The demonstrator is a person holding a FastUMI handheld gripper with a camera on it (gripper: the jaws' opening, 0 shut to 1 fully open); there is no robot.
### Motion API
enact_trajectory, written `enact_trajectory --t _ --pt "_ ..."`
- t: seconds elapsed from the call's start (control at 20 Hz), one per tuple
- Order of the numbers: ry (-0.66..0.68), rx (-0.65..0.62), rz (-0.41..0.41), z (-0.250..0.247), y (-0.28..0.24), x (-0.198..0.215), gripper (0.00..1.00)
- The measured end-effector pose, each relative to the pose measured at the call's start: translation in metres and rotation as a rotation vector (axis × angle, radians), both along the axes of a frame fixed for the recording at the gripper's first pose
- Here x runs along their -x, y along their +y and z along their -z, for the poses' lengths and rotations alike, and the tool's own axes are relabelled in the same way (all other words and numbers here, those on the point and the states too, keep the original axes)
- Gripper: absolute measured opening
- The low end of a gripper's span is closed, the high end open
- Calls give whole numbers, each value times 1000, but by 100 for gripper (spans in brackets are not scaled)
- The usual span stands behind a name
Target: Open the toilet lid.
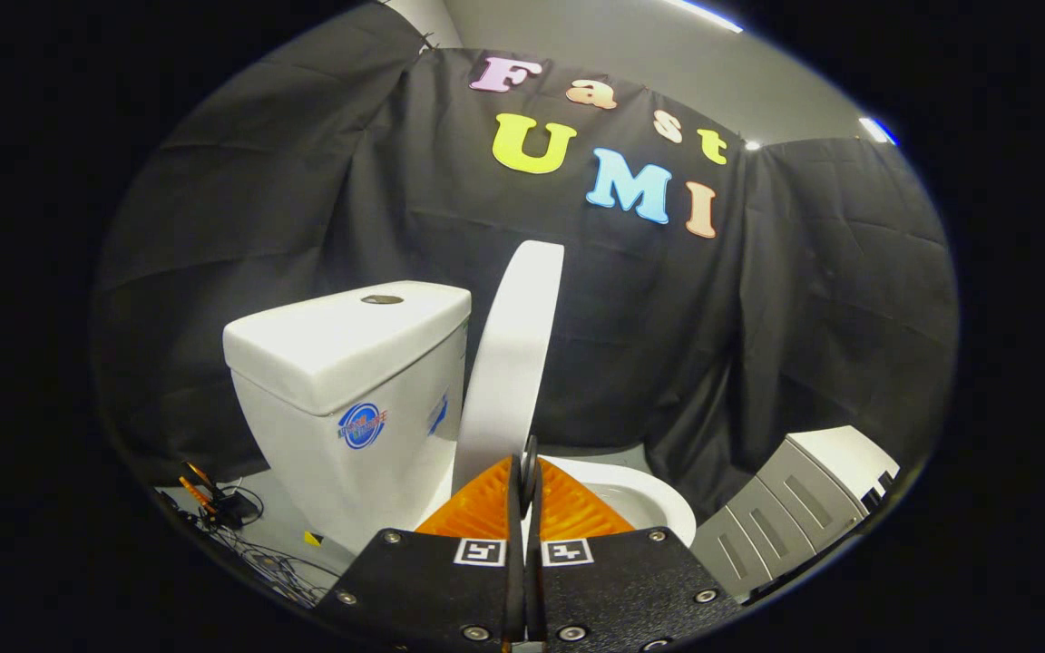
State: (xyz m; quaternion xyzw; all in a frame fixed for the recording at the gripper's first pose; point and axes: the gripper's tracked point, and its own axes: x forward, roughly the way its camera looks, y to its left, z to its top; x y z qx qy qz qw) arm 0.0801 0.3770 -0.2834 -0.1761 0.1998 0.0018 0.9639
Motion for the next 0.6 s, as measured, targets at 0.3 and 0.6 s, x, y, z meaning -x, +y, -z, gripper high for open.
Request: enact_trajectory --t 0.3,0.6 --pt "-3 -32 -45 3 27 -1 0" --pt "1 15 -101 8 50 -4 0"
